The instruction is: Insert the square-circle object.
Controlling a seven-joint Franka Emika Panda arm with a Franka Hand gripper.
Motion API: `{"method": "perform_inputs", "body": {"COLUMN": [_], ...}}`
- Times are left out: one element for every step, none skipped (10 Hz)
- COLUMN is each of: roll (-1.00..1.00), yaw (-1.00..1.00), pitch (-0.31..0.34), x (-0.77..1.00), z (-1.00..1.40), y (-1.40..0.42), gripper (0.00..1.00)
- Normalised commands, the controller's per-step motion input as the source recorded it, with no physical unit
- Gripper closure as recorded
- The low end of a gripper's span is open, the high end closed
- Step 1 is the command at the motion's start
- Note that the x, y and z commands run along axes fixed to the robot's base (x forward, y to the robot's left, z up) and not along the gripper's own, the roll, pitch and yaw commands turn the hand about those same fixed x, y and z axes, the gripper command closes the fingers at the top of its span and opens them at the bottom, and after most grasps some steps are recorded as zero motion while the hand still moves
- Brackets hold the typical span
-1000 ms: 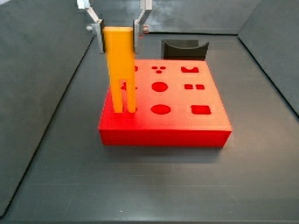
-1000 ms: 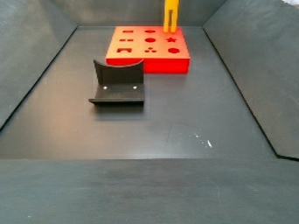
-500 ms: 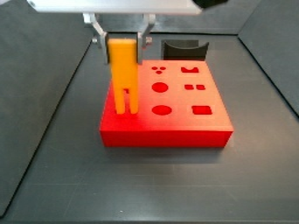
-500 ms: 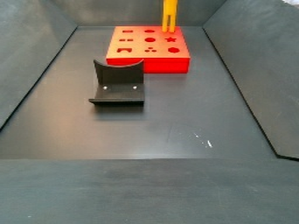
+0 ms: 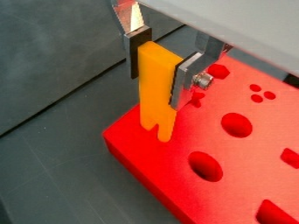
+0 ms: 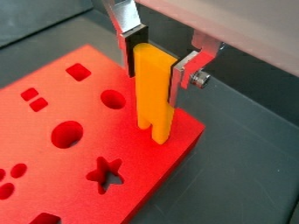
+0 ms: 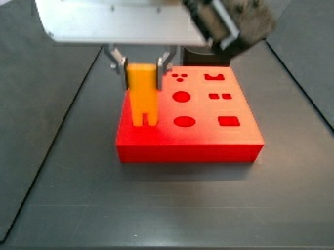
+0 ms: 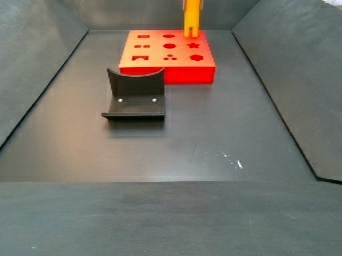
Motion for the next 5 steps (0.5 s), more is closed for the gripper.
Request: {"method": "perform_inputs", "body": {"roll": [0.04, 0.03, 0.0, 0.04, 0.0], "yaw": [0.0, 0.0, -0.07, 0.0, 0.0], "pitch": [-0.007, -0.004, -0.044, 0.0, 0.0], "x": [-0.07, -0.07, 0.02, 0.0, 0.0], "z": [-1.0, -1.0, -1.0, 0.0, 0.0], "y": [-0.16, -0.17, 0.0, -0.03, 0.0], "gripper": [1.0, 1.0, 1.0, 1.0, 1.0]}}
